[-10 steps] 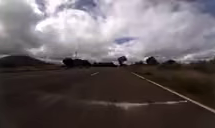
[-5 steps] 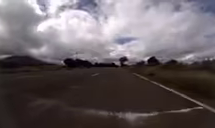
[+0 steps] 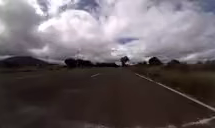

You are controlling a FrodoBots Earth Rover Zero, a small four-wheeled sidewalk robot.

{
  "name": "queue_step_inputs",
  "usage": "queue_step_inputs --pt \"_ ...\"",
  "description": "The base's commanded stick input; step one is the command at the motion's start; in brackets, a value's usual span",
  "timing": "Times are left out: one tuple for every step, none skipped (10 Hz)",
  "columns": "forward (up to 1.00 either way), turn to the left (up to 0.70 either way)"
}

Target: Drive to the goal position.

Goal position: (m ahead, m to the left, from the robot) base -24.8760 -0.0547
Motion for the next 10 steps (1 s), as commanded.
queue_step_inputs --pt "0.70 -0.35" --pt "0.70 -0.35" --pt "0.70 -0.35" --pt "0.70 0.00" --pt "0.70 0.00" --pt "0.70 0.00" --pt "0.70 0.00" --pt "0.70 0.00" --pt "0.70 0.00" --pt "0.70 0.00"
